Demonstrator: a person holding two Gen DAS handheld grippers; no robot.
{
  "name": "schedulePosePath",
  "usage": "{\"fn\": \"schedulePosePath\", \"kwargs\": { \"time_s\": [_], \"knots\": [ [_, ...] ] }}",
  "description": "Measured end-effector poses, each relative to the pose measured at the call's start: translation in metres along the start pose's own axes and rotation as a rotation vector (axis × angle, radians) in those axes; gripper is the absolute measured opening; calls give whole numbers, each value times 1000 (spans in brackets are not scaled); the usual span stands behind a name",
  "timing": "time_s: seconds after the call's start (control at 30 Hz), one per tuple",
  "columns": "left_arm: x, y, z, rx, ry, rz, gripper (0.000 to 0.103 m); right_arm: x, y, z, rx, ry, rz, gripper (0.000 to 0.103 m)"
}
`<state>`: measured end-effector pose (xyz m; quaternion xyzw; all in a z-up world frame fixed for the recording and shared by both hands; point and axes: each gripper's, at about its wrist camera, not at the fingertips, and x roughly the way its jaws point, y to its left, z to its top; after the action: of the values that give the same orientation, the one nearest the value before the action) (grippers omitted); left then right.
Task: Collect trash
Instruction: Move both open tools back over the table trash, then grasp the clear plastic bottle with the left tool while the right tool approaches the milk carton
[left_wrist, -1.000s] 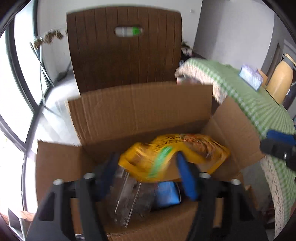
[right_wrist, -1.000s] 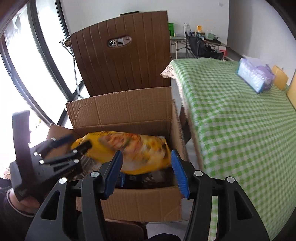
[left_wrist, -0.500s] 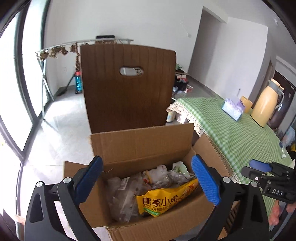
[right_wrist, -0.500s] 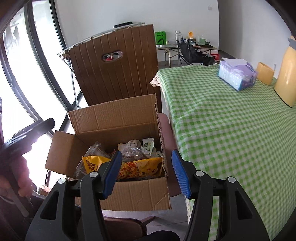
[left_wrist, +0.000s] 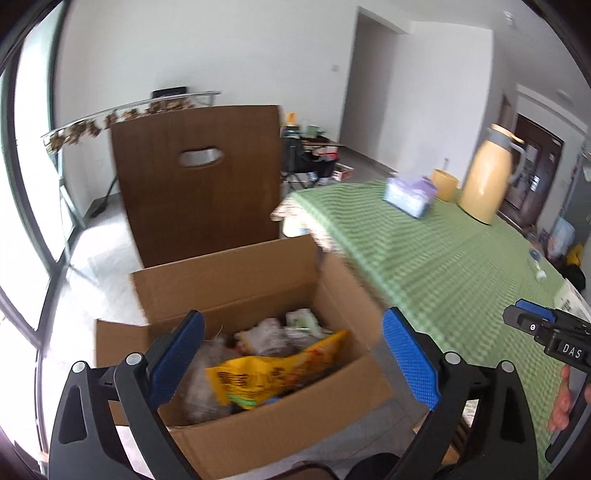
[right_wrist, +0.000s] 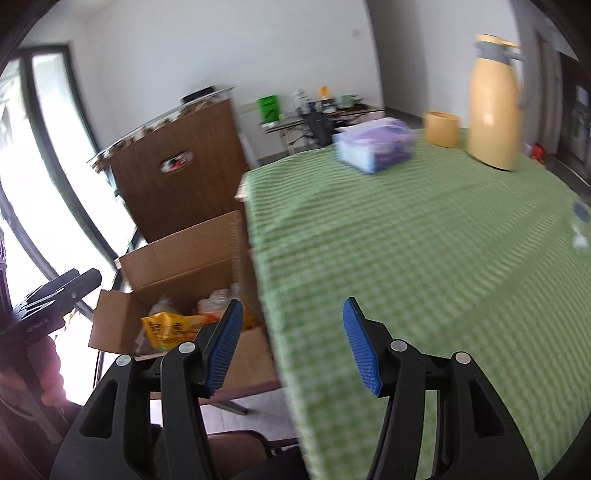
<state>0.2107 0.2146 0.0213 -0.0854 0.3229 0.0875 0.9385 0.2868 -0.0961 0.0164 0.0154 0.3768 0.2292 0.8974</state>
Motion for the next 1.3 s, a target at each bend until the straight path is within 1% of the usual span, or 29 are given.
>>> {"fn": "schedulePosePath", "kwargs": {
  "time_s": [0.1, 0.23, 0.33, 0.43, 0.57, 0.63, 0.73, 0.83, 0.97, 1.17, 1.23, 1.3],
  "knots": [
    [3, -32, 1, 34, 5, -48, 94, -25, -35, -6, 49, -35, -48, 56],
    [11, -93, -3, 118, 24, -118, 94, -60, -88, -20, 139, -85, -123, 56],
    [19, -140, -8, 173, 43, -175, 94, -88, -133, -36, 221, -108, -189, 58],
    [24, -187, -11, 218, 56, -236, 94, -121, -182, -57, 297, -131, -277, 58],
    [30, -253, -16, 299, 66, -306, 94, -161, -235, -80, 389, -159, -371, 58],
    [31, -281, -17, 329, 65, -338, 94, -181, -260, -89, 433, -173, -415, 59],
    [32, -319, -16, 363, 66, -380, 94, -200, -285, -97, 470, -191, -458, 59],
    [33, -352, -17, 391, 67, -410, 94, -221, -313, -103, 511, -212, -498, 59],
    [41, -388, -18, 417, 85, -432, 94, -236, -341, -110, 550, -226, -528, 59],
    [55, -425, -14, 439, 112, -465, 94, -245, -372, -110, 581, -233, -558, 59],
    [60, -437, -11, 444, 117, -460, 94, -248, -382, -111, 588, -236, -563, 59],
    [67, -448, -6, 452, 113, -457, 94, -253, -395, -112, 599, -237, -579, 61]
  ]
}}
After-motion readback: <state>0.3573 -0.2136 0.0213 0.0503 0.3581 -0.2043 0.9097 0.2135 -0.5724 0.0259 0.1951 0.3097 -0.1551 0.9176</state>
